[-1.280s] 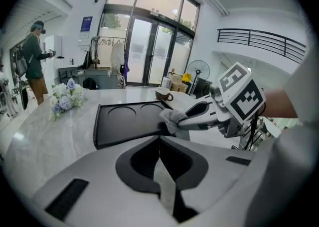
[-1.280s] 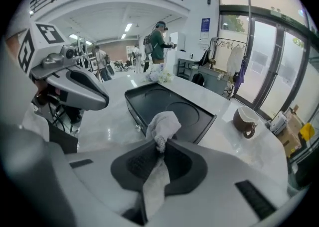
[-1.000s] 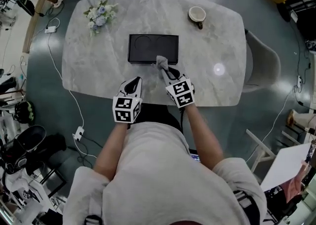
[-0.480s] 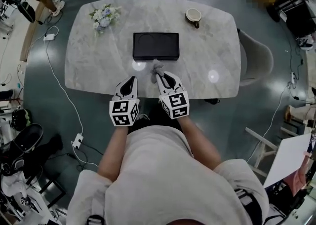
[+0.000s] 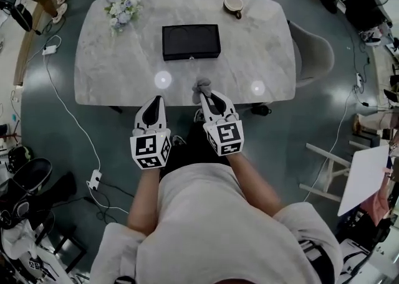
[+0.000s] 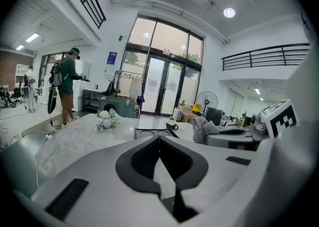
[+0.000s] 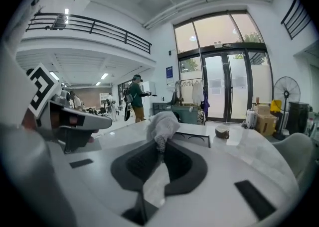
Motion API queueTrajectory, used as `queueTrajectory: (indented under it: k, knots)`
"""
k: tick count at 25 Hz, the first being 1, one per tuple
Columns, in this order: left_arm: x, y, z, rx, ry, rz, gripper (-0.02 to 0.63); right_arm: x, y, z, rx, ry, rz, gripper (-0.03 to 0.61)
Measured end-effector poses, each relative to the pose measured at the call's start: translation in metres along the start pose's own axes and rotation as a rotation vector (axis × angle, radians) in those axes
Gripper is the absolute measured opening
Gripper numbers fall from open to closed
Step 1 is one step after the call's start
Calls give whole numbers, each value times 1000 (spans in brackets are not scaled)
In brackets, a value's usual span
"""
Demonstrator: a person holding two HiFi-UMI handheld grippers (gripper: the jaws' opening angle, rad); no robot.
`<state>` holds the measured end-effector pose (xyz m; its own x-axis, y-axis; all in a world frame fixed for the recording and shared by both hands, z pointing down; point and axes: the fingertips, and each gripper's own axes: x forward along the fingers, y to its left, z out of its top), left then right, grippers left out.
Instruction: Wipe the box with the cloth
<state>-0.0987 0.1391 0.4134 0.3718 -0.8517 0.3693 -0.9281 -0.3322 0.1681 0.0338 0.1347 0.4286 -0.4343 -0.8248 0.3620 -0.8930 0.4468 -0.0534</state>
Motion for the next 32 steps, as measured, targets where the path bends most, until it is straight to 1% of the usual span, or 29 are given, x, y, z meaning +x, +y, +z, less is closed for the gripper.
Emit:
queueTrajectory:
  k: [5,11,14,19,24,28,32]
  knots:
    - [-19,-64,23,62,-81,-26,25,-64,-30,23,-40,-78,-47,51]
    - [-18,-95,72,123,-181,-23,25,-86,-60,75,-63,-193,-69,51]
    - [-20,-114,93,133,-219,-25,25,-106,-75,101,-78,-242,-79,51]
    - [-26,-154,124,166,-292,-18,25,-139,-103,127,-96,-317,-95,51]
    - [-29,-164,142,183,-336,-2,25,-150,-109,142,-120,-355,-86,51]
    - [-31,-161,145,181,-335,2,25,-151,-106,146,-122,-355,-70,51]
    - [-32,-162,154,180,-353,7,25,-153,-109,158,-138,-367,-82,51]
